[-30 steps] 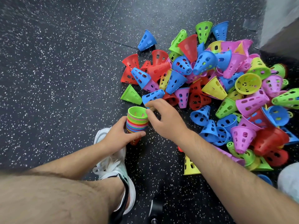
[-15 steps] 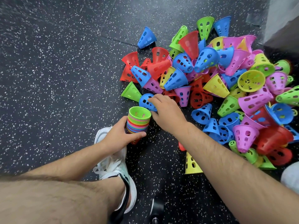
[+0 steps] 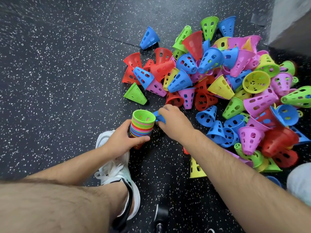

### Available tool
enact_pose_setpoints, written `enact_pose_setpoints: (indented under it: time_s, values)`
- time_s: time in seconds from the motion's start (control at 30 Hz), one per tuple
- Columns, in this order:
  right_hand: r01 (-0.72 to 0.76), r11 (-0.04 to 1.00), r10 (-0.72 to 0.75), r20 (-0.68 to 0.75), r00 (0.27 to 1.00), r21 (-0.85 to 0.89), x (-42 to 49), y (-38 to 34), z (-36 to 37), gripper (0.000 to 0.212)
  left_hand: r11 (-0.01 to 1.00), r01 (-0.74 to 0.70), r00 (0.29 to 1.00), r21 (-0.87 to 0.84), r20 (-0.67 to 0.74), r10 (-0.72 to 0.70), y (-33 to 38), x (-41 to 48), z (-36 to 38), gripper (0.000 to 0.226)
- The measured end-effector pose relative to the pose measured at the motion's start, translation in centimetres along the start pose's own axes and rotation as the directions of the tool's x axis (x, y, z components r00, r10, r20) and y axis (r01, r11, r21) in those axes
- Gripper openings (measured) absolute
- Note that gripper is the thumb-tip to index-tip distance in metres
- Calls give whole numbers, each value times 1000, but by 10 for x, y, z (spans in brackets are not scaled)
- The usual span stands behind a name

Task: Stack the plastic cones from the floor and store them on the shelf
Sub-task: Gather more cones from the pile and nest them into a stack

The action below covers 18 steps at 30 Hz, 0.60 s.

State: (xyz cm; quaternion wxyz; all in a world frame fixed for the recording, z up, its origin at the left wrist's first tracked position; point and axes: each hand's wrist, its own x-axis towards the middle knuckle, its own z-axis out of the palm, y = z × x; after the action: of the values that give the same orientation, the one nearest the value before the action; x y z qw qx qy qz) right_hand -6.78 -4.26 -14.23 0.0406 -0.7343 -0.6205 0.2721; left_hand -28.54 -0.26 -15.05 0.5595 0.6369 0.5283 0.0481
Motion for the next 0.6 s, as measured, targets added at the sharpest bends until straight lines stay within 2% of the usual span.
enact_pose_setpoints:
  time_s: [0.2,0.37,0.5,0.6]
  values:
    - [72,957,6,-268,964,280,-13,17,-13,22,999,2,1000,-44,10,-2,3,2,1,66]
    - [133,876,104,-452,886,463,-21,17,-32,21,999,1,999,-40,33,0,8,10,1,66]
    - [159,856,108,-472,875,491,-24,14,-32,23,999,-39,999,-6,32,39,26,18,8,66]
    - [134,866,62,-370,927,482,-30,15,-24,32,997,-71,997,7,41,71,37,25,14,66]
